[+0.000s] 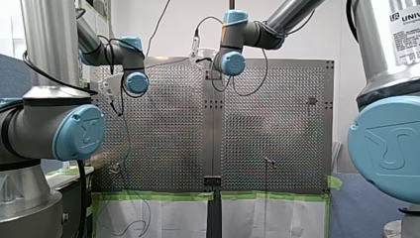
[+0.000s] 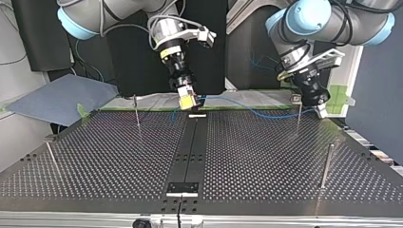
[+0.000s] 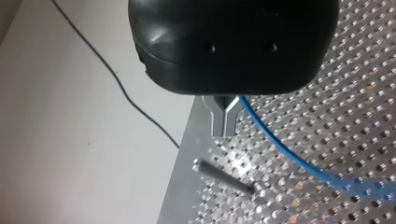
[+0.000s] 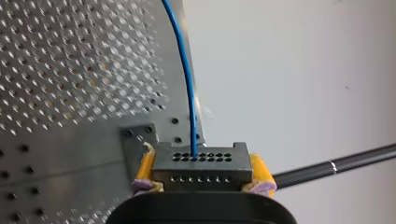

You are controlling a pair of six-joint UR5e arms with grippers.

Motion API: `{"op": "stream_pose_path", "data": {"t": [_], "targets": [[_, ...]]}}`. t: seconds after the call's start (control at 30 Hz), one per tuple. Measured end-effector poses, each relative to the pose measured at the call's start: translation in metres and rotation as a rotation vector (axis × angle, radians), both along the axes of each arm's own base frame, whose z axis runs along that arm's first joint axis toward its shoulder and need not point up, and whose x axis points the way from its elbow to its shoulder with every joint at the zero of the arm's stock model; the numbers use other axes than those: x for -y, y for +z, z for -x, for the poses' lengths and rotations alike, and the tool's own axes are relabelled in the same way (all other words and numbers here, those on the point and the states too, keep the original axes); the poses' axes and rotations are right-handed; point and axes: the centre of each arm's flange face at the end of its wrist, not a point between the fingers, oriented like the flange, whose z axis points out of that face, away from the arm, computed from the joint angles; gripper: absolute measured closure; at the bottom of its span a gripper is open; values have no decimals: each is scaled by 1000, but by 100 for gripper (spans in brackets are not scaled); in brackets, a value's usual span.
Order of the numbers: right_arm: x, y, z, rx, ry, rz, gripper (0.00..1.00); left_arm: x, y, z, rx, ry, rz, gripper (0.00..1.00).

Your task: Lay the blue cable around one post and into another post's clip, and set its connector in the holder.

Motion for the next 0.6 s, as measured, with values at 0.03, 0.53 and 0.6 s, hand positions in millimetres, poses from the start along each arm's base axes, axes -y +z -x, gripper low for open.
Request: {"op": "stream_pose_path", "data": {"t": [0.03,0.53,0.6], "targets": [[0,-3,-4,-1,6,-1,100,-2,3,-1,4,2,1,98],[-7,-10,-26,-2,55,-2,100,-23,48,-23,69,28,25,95],[-7,-10,-27,1,59,-7,100,-25,51,-24,72,31,25,95]]}}
